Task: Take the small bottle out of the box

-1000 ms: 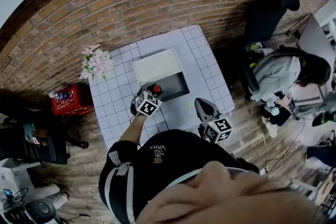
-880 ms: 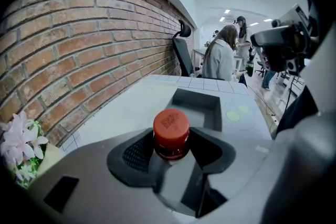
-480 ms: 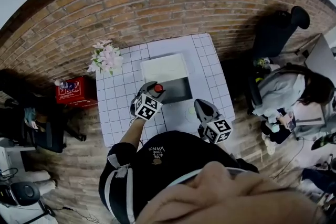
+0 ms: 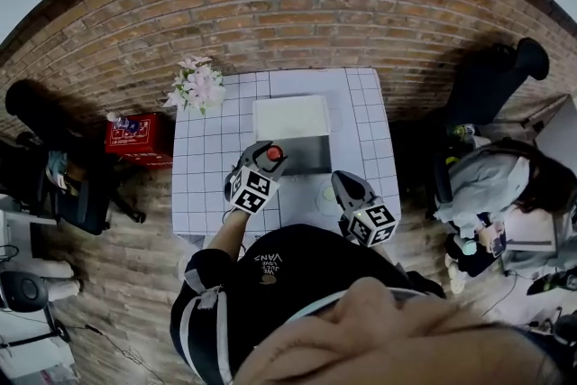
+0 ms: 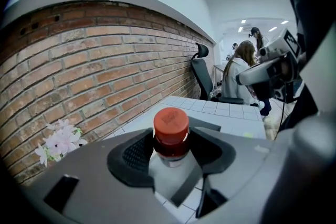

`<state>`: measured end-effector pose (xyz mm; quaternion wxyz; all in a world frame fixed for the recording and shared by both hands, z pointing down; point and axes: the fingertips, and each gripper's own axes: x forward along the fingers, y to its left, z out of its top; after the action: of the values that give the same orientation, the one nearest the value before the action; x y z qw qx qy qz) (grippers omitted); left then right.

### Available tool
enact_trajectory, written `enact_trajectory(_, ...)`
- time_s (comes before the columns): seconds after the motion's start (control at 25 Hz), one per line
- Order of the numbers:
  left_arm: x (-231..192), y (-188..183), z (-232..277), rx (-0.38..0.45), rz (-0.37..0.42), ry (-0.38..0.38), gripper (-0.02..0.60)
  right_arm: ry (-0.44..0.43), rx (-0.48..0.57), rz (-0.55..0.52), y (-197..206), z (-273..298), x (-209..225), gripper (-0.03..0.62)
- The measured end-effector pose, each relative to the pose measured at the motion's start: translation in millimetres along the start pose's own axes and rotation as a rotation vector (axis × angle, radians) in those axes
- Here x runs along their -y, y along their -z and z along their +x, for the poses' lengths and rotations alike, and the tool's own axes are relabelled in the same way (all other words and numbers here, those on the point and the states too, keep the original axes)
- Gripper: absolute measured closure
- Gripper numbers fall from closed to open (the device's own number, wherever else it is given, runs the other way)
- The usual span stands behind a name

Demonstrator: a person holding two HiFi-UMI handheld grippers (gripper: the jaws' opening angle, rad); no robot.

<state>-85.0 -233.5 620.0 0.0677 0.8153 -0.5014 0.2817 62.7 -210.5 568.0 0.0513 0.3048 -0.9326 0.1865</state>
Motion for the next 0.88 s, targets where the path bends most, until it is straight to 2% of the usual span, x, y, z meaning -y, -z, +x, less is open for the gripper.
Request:
enact_trajectory(0.32,15,-1,-21,0.034,-0.063,-0.097,0.36,-0.098,-0.03,-0.046,0,-4,-1,0.595)
enact_trajectory(0.6,30,2,-46,0.065,-0.099,-0.141,0.36,-0.165,-0.041,-0.085,-2,0,-12,0.595)
enact_trajectory(0.88,36,13,-78,0.073,-0.129,-0.158,0.36,-0.161,-0.034,-0.096,2,4,-27,0.595)
